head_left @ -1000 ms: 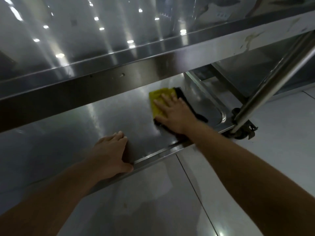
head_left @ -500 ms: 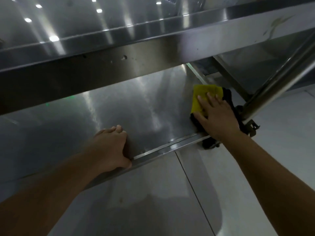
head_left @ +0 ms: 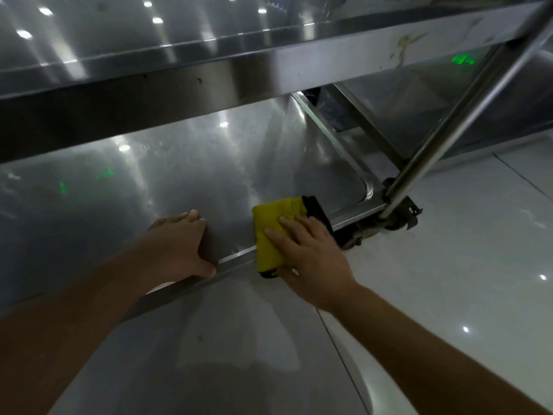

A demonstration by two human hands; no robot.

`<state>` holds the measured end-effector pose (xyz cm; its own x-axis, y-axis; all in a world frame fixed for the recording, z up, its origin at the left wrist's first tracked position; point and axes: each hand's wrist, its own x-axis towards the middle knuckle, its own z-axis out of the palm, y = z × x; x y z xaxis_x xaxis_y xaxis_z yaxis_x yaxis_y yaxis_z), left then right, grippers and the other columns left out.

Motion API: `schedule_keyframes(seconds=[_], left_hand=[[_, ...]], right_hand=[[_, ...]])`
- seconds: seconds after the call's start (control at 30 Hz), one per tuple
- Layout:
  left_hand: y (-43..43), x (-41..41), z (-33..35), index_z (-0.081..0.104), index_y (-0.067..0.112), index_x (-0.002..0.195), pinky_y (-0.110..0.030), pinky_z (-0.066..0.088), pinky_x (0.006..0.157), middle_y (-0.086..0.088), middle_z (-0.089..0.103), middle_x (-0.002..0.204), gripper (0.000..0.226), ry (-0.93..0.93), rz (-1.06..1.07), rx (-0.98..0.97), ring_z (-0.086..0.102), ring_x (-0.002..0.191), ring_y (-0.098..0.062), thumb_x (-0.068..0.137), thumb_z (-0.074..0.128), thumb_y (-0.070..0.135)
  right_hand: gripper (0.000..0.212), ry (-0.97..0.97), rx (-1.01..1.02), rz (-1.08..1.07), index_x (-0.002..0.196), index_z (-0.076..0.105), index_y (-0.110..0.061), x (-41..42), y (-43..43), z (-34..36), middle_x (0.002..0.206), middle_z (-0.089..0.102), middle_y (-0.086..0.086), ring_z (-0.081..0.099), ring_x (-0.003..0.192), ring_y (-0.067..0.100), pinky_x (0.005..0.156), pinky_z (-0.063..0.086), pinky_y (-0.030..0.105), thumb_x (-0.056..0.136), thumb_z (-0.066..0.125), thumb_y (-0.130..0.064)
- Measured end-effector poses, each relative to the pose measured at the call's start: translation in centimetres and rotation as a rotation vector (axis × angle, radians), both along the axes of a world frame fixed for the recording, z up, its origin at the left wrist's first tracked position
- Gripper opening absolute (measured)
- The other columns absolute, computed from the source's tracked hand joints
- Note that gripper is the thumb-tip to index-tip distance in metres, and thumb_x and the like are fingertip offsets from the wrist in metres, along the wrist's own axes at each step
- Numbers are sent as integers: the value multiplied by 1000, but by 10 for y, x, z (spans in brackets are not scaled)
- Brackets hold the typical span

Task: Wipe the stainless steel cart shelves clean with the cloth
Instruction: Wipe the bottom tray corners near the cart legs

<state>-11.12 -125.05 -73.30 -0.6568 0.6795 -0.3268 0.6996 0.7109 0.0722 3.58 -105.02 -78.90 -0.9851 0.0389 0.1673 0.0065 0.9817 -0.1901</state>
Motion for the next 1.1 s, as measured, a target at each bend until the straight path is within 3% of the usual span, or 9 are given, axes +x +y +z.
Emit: schedule_keyframes(seconds=[0.1, 0.23, 0.37, 0.53, 0.63, 0.7, 0.87, 1.0, 1.1], left_hand=[[-3, 3, 1, 49, 23, 118, -30, 31, 98, -1, 43, 137, 68, 14, -15, 3, 39, 129, -19, 65, 68, 60], [-10, 12, 4, 26, 17, 145, -32, 16, 114, -5, 15, 157, 91, 104, -17, -58, 18, 143, -17, 75, 60, 64], [-39, 16, 6, 62, 2, 118, -41, 42, 98, -19, 59, 126, 89, 344, -254, 59, 62, 110, -29, 46, 88, 48], [-90, 22, 13, 66, 5, 106, -38, 32, 91, -13, 67, 110, 67, 418, -356, 96, 65, 97, -29, 48, 81, 35], [-134, 32, 19, 53, 12, 108, -38, 33, 91, -10, 67, 108, 49, 428, -328, 115, 55, 102, -25, 65, 48, 34], [-168, 37, 16, 48, 15, 107, -38, 36, 89, -9, 67, 107, 44, 418, -285, 143, 54, 100, -24, 68, 41, 33], [-245, 46, 7, 63, 12, 103, -36, 34, 87, -10, 68, 105, 50, 401, -186, 74, 65, 92, -28, 58, 68, 33], [-311, 58, 0, 65, 11, 102, -32, 33, 84, -8, 69, 101, 45, 406, -78, 110, 67, 88, -26, 63, 61, 32], [-363, 66, -11, 66, 12, 107, -31, 37, 87, -5, 67, 106, 51, 381, -4, 114, 66, 93, -24, 58, 75, 25]], right_hand=[[70, 37, 106, -21, 126, 60, -21, 2, 48, 1, 123, 61, 12, 57, 105, 39, 95, 45, 45, 60, 85, -26], [80, 10, 160, -199, 130, 55, -15, 16, 111, 5, 125, 57, 16, 52, 115, 42, 100, 40, 50, 57, 89, -14], [72, 57, 193, -219, 121, 59, -10, 13, 103, 4, 117, 59, 21, 53, 108, 49, 94, 42, 58, 55, 89, -8], [75, 226, 158, -45, 114, 51, -25, -4, 25, -8, 106, 62, 14, 53, 96, 39, 85, 43, 49, 50, 92, -26], [71, 317, 75, 79, 112, 52, -27, -19, -43, -15, 100, 61, 10, 46, 90, 31, 83, 32, 40, 52, 90, -28], [65, 374, 43, 139, 110, 58, -26, -29, -87, -16, 97, 61, 8, 42, 88, 29, 82, 29, 39, 53, 89, -27], [54, 393, 55, 189, 107, 69, -22, -48, -186, -21, 92, 62, 8, 43, 84, 28, 82, 30, 39, 56, 87, -25], [51, 418, 116, 220, 108, 69, -21, -58, -252, -21, 88, 61, 8, 52, 76, 30, 81, 32, 41, 60, 86, -23], [53, 399, 150, 261, 110, 67, -20, -65, -298, -21, 89, 59, 8, 48, 78, 30, 80, 32, 42, 60, 85, -26]])
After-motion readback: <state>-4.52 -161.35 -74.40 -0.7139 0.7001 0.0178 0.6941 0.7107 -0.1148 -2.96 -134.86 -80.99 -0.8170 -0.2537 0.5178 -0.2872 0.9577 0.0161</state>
